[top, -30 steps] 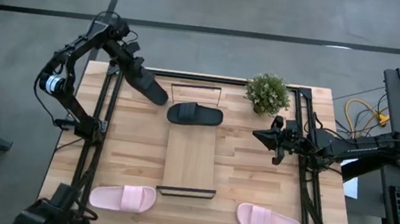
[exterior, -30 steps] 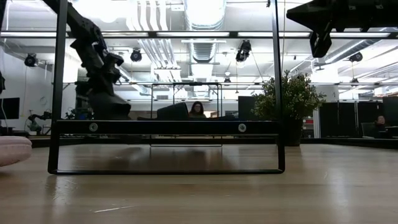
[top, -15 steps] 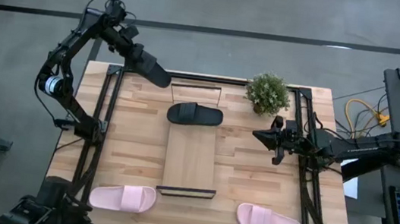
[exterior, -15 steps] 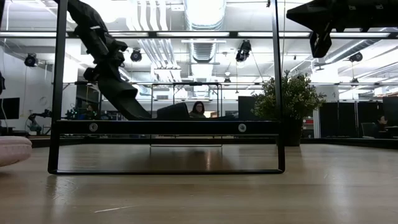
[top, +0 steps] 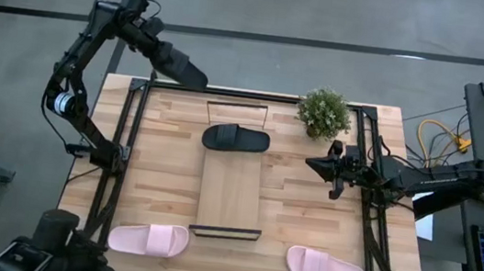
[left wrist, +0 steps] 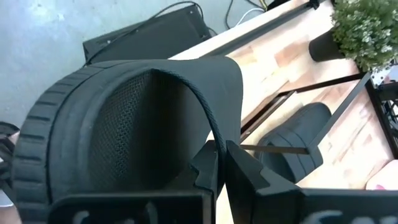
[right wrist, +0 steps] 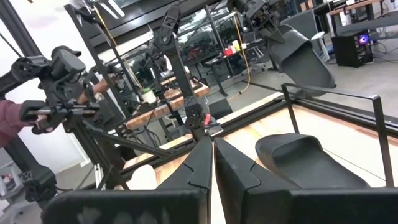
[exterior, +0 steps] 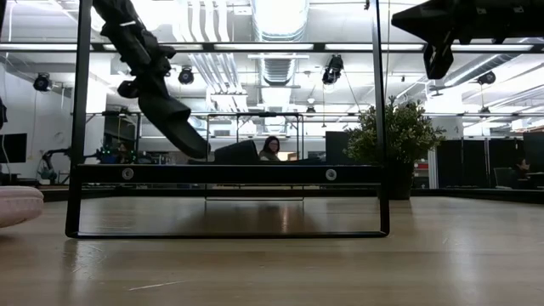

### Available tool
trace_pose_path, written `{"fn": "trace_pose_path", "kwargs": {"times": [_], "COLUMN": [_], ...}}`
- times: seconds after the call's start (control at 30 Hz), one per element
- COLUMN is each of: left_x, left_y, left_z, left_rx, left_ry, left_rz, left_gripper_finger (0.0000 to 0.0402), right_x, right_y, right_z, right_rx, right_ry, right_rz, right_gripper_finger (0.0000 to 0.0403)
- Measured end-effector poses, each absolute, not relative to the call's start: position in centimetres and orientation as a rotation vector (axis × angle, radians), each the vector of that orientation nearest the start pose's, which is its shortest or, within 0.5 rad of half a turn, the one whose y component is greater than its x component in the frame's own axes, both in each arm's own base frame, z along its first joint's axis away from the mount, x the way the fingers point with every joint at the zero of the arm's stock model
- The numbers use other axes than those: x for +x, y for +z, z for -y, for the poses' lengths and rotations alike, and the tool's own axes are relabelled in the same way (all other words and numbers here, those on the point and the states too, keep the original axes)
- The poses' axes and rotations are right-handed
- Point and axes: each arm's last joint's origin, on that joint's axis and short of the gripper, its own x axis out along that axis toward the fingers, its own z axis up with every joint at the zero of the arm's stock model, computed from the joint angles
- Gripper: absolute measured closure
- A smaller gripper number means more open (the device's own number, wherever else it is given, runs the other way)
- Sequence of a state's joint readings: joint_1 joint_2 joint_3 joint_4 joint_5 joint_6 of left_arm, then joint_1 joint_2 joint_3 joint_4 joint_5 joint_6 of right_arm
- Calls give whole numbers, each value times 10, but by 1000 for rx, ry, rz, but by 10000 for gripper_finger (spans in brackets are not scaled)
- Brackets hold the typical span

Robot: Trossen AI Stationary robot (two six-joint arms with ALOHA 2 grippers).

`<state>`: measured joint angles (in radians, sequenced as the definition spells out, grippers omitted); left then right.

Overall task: Pick and place slides into the shelf
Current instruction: Put the black slide on the shelf

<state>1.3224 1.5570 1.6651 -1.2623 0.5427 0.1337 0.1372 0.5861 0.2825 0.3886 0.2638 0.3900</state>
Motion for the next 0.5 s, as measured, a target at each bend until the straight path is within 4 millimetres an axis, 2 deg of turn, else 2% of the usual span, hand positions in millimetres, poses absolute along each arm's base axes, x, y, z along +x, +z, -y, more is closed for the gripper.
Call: {"fn": "trace_pose_path", "kwargs": {"times": [0.2, 0.5], "left_x": [88, 97], "left_y": [381, 418], "left_z": [-279, -284], "left_rx": [-801, -769], "left_ry": [587, 481], "left_rz": [-661, -401], "left_gripper_finger": [401, 401], "right_x": [147, 147], "right_y": [240, 240], "right_z": [-13, -13], "right_rx": [406, 406], "right_ry": [-112, -112], "right_rz": [88, 90], "right_gripper_finger": [394, 394]}}
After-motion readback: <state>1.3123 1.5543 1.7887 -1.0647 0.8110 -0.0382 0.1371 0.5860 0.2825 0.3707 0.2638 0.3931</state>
